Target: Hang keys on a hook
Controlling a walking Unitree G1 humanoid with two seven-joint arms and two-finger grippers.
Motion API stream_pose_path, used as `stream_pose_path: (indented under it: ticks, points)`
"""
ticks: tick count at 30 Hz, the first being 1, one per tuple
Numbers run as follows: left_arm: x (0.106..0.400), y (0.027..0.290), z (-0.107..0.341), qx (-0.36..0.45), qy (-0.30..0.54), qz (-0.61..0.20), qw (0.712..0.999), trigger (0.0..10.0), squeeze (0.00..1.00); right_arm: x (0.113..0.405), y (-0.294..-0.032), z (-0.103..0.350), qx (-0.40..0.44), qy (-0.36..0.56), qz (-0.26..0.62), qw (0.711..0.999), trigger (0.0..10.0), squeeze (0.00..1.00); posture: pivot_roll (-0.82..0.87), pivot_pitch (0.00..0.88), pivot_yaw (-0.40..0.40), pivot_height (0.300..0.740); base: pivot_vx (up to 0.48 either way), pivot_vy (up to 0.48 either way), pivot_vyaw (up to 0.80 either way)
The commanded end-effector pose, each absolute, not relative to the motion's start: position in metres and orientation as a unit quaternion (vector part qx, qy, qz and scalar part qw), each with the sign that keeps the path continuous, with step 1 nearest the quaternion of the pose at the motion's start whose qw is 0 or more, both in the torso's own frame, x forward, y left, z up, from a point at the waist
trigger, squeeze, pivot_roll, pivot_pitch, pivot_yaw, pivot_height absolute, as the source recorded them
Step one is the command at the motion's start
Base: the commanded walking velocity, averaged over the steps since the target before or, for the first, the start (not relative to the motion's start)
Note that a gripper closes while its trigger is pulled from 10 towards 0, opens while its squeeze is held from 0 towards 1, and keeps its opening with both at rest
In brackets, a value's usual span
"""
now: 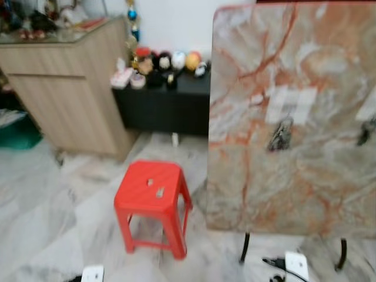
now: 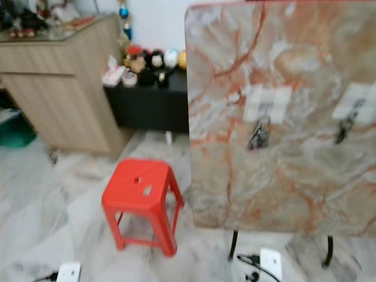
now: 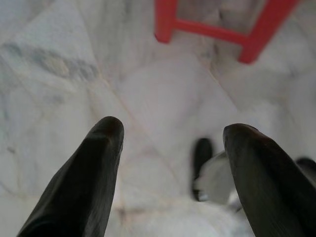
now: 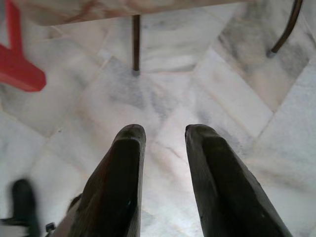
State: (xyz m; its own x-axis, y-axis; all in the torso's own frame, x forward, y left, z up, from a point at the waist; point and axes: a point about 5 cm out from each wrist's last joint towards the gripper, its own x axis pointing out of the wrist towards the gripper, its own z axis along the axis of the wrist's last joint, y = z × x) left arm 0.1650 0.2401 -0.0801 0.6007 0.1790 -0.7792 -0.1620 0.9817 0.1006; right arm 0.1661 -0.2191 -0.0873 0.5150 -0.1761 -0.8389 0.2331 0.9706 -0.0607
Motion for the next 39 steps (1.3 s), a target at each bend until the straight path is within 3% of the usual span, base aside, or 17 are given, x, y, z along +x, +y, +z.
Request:
stream_pose_path:
  ticks: [1, 17, 31, 39]
  points:
    - [0.157, 0.246, -0.082, 0.022, 0.451, 0.099, 0.887, 10.0, 0.00, 0.171, -0.207, -0.087, 0.038, 0.476, -0.104, 0.873, 10.0, 0.00, 0.01, 0.000, 0.008, 0.740, 0.000, 0.480, 0.00]
    - [0.152, 0.266, -0.078, 0.017, 0.446, 0.120, 0.887, 10.0, 0.00, 0.176, -0.203, -0.086, 0.060, 0.467, -0.118, 0.874, 10.0, 0.00, 0.02, 0.000, 0.005, 0.740, 0.000, 0.480, 0.00]
    - [0.151, 0.252, -0.082, 0.013, 0.447, 0.111, 0.888, 10.0, 0.00, 0.176, -0.202, -0.086, 0.061, 0.469, -0.111, 0.874, 10.0, 0.00, 0.02, 0.000, 0.006, 0.740, 0.000, 0.480, 0.00]
    - [0.155, 0.240, -0.084, 0.014, 0.444, 0.101, 0.890, 10.0, 0.00, 0.176, -0.203, -0.086, 0.060, 0.469, -0.109, 0.875, 10.0, 0.00, 0.02, 0.000, 0.004, 0.740, 0.000, 0.075, 0.00]
